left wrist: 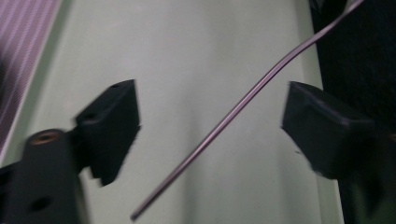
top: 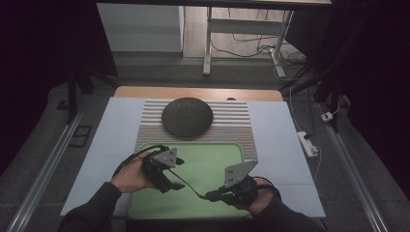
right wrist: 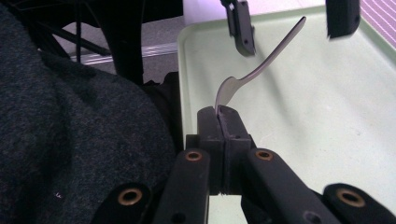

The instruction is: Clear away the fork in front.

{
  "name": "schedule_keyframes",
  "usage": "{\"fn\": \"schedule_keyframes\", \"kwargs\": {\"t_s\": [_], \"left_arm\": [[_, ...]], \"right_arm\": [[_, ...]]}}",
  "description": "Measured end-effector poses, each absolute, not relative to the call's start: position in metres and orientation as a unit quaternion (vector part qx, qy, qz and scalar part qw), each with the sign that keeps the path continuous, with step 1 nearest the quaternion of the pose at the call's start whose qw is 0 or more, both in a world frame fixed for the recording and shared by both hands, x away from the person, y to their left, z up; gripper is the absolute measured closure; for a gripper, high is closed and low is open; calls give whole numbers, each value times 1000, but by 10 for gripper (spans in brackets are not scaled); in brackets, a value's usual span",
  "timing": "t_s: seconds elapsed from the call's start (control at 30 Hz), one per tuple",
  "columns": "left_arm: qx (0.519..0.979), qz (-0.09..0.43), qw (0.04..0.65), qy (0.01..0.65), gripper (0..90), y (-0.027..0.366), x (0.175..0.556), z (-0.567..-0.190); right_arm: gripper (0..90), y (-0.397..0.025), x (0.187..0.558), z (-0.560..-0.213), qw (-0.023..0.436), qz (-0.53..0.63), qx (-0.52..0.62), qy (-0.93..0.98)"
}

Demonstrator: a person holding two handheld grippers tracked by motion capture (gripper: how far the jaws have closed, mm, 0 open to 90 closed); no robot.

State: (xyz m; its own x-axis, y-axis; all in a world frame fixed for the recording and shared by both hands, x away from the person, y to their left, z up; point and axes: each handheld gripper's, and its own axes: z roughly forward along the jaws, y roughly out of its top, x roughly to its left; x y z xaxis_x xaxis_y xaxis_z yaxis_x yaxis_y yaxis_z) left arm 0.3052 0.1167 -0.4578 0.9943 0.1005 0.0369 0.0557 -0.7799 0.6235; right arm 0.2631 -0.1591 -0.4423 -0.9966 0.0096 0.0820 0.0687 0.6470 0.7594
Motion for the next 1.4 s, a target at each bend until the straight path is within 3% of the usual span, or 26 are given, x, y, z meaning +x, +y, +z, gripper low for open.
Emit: {"fn": "schedule_keyframes", "kwargs": {"t_s": [0.23,0.53,0.77,1.23,1.4], "left_arm": [[950,24,310,-6,460,108,302,-460],[955,9,294,-47,639,101,301,-462],[955,19,286,-82,736,99,299,-462],[953,4,246,-175,847,90,289,-470],[955,-10,242,-171,862,90,287,-472]], "right_arm": [[890,-158,263,-442,44,-419,-8,-907],[890,-157,264,-442,51,-410,2,-910],[890,-158,265,-442,52,-406,7,-913],[877,-156,266,-449,80,-390,32,-917],[849,-158,269,-452,78,-395,26,-915]]}}
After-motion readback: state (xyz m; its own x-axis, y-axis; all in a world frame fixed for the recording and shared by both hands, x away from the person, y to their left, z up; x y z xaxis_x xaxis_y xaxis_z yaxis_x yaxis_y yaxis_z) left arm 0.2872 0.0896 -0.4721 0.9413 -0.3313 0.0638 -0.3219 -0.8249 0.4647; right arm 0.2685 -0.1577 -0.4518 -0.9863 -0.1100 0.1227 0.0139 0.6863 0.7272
